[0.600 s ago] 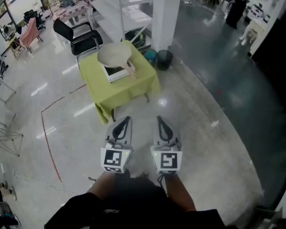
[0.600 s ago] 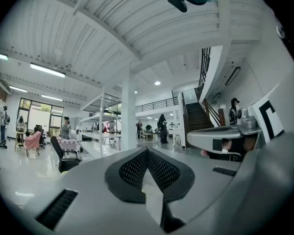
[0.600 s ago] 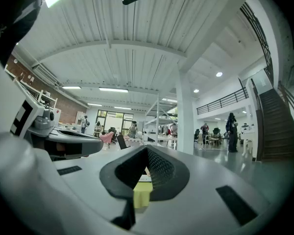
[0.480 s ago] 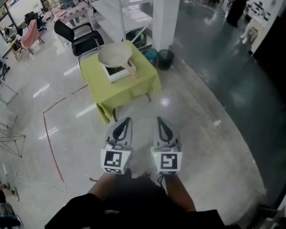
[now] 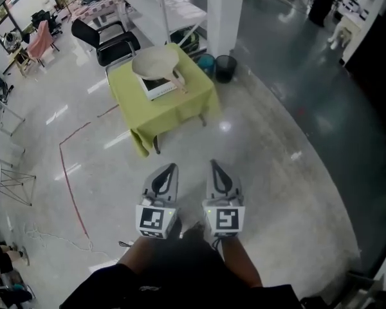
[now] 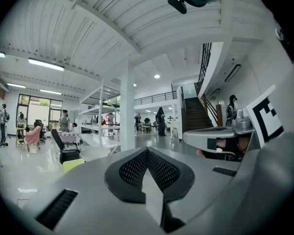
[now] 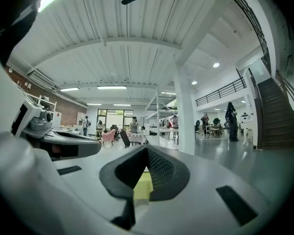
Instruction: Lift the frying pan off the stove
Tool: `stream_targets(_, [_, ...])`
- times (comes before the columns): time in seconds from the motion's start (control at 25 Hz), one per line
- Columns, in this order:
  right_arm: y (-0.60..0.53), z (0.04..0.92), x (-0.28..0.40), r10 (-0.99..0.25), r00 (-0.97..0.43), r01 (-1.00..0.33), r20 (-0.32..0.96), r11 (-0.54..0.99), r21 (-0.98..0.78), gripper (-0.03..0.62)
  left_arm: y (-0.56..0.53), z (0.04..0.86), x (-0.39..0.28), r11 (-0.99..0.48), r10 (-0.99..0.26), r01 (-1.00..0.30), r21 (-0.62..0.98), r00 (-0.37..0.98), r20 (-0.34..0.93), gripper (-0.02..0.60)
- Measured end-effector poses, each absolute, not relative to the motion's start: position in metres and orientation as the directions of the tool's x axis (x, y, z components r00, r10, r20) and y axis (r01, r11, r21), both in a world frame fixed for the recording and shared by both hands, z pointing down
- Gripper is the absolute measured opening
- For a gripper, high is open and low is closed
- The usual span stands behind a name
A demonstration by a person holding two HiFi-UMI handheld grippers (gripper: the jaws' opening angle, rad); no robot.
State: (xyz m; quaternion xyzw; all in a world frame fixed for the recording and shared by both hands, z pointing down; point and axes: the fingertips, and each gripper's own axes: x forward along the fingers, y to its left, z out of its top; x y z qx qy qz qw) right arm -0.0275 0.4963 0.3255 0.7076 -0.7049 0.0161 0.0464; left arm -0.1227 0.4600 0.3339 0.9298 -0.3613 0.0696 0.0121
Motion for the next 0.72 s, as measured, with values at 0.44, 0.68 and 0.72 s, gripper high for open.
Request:
stream_targets(0.44, [0.465,0.364,-0.056,-0.977,-0.067,-0.997,0.203,0.074,0.028,0.015,0.431,0.375,-0.134,-0.751,-0.639,-0.659,0.038,0.740,0.211,0.043])
stream_targets(0.68, [0.416,0.371,-0.073,-0.972,-0.051,-0.992,0.230,0.077,0.104,0.015,0.377,0.387,-0.159,-0.718,-0.671,-0.694,0.049,0.709,0.214,0.043])
stream_targets(0.72, [0.406,0.372,-0.077,-0.971,-0.054,-0.992,0.233,0.079,0.099,0.015,0.367,0.388,-0.162,-0.716,-0.672,-0.696,0.053,0.708,0.218,0.043])
